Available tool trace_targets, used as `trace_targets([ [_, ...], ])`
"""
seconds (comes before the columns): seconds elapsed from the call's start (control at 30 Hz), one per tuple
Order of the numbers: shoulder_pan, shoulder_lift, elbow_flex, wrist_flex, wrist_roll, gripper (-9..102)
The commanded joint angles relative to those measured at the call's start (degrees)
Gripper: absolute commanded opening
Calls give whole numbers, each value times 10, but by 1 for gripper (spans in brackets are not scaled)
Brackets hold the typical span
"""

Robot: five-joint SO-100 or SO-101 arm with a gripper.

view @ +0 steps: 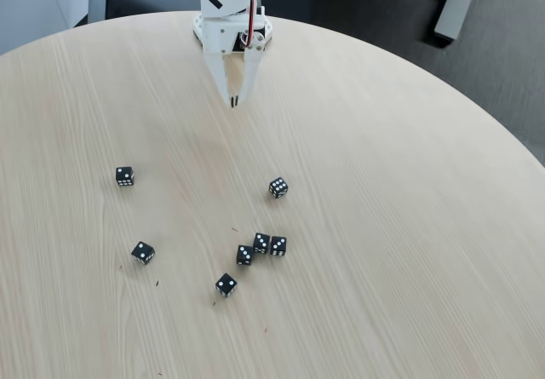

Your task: Pick up the dice with number 6

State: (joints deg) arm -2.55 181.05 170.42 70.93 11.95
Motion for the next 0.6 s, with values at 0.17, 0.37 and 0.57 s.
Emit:
trace_targets([
  [0.17,6,1,-2,-8,4,0],
  [0.37,6,0,-2,-8,4,1],
  [0.57,6,0,-2,-8,4,1],
])
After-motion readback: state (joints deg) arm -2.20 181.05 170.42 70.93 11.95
